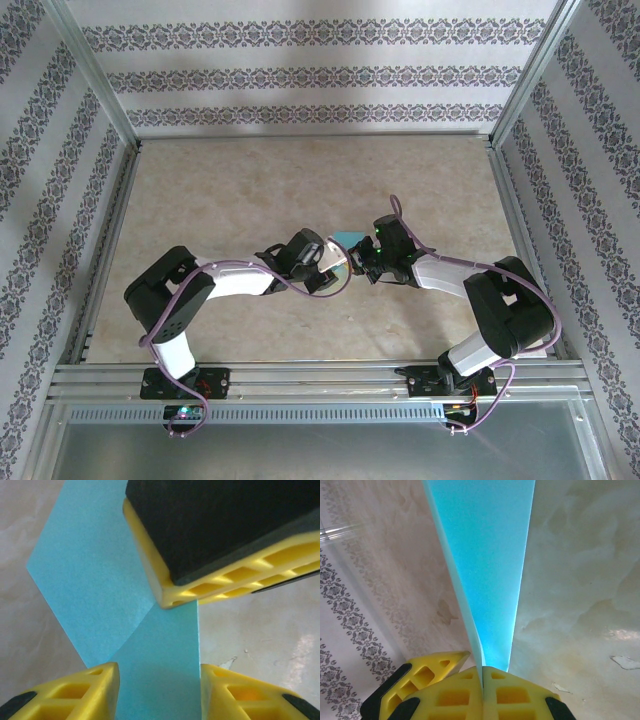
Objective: Fold a paper plane with a square sheet of paper (pick it up from the middle)
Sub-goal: Fold the wing for the fifth time at the center of the table.
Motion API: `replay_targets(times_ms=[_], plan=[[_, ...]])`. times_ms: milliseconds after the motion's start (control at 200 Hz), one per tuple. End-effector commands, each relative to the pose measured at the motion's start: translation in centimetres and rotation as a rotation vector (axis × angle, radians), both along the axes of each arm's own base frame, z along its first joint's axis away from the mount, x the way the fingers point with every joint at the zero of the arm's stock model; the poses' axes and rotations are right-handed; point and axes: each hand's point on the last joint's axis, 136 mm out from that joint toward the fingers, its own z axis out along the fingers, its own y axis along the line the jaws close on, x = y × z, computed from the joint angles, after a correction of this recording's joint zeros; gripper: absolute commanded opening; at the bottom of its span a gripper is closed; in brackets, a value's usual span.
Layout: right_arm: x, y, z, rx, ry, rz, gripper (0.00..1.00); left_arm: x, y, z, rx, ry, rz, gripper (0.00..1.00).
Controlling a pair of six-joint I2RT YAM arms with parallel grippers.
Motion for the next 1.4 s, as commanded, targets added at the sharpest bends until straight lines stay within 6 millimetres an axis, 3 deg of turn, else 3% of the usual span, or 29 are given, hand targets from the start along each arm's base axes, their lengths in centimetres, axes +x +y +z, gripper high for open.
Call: replay_targets(times_ms=[0,750,879,1149,1399], plan=[[0.4,0.0,0.8,0.030,-0.003,-0.011,0.03,-0.1,-0.6,0.1,0.000,-0.063,-0.027,0.43],[0.3,0.3,0.5,0.061,0.029,-0.011,0.06,0.4,-0.8,-0.1,-0.027,-0.082,-0.007,0.28],[0.4,0.0,0.4,0.058,0.030,-0.018,0.15,0.5,-0.6,-0.4,-0.018,-0.082,-0.002,0.22],[0.5,-1.8,0.3,0.008,0.007,-0.039,0.53,0.0,-0.4,-1.2,-0.010,-0.055,-0.001,0.14],[1.0,-4.0,1.4,-0.037,-0.055,-0.069,0.66,-0.3,-0.7,-1.5,-0.034,-0.005,0.012,0.11]])
